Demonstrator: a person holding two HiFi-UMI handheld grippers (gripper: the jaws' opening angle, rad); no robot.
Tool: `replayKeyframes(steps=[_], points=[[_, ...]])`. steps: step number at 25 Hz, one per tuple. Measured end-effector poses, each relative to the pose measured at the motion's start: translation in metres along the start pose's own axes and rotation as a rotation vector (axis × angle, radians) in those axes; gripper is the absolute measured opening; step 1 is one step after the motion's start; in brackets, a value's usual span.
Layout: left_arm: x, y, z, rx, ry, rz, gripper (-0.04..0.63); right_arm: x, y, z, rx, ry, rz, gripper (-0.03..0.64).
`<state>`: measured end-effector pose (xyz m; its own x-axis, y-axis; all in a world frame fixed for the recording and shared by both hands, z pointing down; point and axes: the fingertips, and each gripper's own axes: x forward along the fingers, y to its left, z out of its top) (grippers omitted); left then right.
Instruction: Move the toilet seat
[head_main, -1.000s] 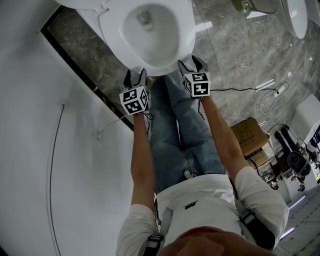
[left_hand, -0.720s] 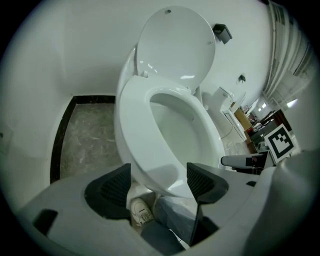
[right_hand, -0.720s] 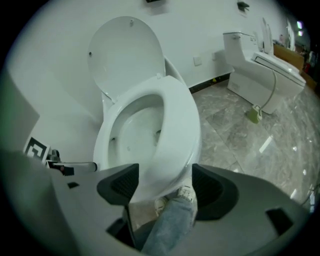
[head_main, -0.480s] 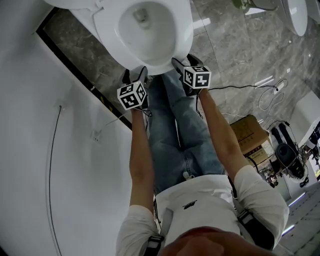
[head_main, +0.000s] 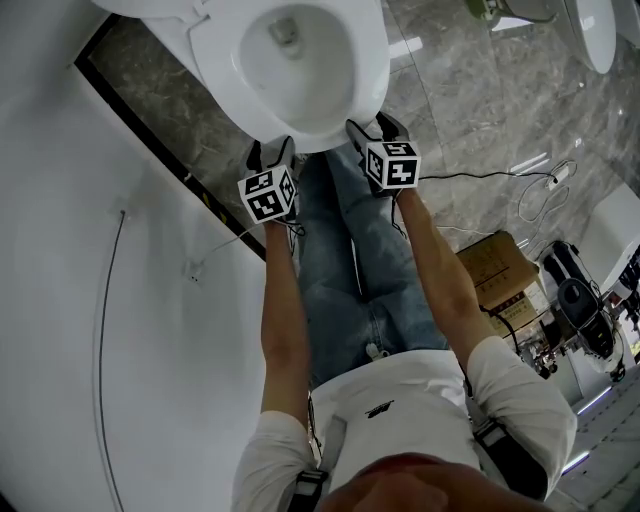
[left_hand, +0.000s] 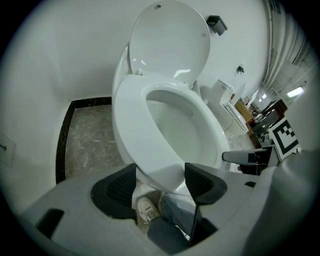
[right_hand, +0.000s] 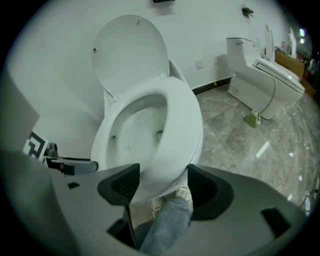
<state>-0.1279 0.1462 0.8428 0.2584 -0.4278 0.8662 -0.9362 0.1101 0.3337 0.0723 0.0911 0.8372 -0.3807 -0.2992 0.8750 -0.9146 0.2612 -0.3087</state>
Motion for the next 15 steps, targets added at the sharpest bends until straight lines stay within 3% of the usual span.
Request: replayKeyframes(steps=[15], points=[[-0.027,-0.009,0.013,0.008,-0.050,-0.006,0.327,-0.030,0.011,0.013,-0.043,-0.054,0.009,0.296]])
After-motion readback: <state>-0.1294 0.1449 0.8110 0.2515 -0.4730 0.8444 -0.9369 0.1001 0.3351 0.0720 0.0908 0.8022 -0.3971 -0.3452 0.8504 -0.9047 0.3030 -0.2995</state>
